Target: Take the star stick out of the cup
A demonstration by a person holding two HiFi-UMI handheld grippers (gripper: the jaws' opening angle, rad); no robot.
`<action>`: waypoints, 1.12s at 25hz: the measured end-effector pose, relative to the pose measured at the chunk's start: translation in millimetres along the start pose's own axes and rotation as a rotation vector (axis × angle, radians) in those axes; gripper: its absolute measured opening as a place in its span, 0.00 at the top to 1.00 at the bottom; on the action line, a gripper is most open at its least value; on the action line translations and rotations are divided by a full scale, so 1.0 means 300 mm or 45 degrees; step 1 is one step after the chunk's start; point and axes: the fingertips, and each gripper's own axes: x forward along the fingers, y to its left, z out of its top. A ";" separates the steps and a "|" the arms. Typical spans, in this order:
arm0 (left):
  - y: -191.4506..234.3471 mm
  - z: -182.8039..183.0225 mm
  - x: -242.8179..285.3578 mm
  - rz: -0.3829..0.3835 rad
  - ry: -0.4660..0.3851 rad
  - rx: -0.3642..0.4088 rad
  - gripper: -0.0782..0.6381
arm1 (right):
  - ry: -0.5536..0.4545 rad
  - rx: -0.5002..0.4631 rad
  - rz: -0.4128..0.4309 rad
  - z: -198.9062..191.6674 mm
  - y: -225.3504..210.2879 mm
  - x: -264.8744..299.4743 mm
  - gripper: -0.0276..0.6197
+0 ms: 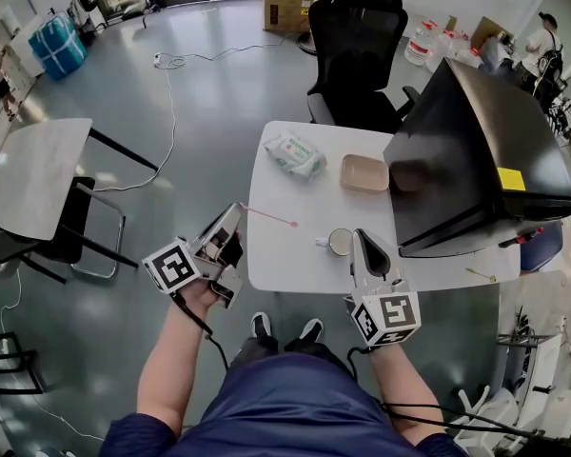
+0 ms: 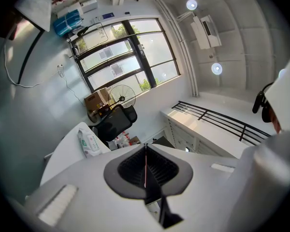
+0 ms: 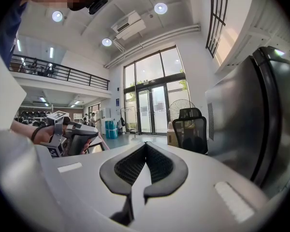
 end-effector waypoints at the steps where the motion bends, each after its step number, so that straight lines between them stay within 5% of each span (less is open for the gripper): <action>1: -0.001 -0.001 0.000 -0.002 0.000 -0.002 0.88 | 0.001 0.002 -0.002 -0.001 -0.001 -0.002 0.95; 28: 0.007 -0.027 0.013 -0.018 0.019 -0.021 0.88 | -0.002 0.010 -0.029 -0.009 -0.011 -0.027 0.95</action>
